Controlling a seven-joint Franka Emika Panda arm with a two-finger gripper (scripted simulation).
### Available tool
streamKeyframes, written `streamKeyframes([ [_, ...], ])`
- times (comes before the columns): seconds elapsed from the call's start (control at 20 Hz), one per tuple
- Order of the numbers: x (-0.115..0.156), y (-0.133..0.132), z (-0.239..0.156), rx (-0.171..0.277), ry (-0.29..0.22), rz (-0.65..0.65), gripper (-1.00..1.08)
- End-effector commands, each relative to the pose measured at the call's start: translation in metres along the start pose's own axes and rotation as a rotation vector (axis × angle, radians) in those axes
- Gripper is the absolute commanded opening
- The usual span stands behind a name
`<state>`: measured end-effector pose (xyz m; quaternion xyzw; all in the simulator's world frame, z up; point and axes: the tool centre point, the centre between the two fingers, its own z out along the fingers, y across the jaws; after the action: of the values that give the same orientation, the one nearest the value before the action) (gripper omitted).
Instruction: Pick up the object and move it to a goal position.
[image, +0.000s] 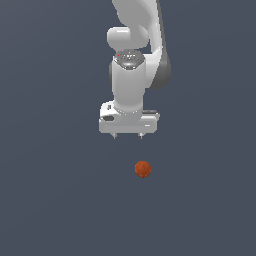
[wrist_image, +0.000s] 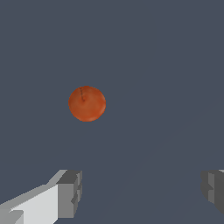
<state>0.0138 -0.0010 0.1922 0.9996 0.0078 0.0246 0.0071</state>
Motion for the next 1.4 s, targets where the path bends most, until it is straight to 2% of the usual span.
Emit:
streamKeyframes([
  [0.0,0.0,0.0,0.0,0.0,0.0,0.0,1.0],
  [0.8,0.004,-0.001,0.0,0.008,-0.007,0.036,1.0],
  [1.35,0.015,-0.01,0.013,0.011,-0.015,0.183,1.0],
])
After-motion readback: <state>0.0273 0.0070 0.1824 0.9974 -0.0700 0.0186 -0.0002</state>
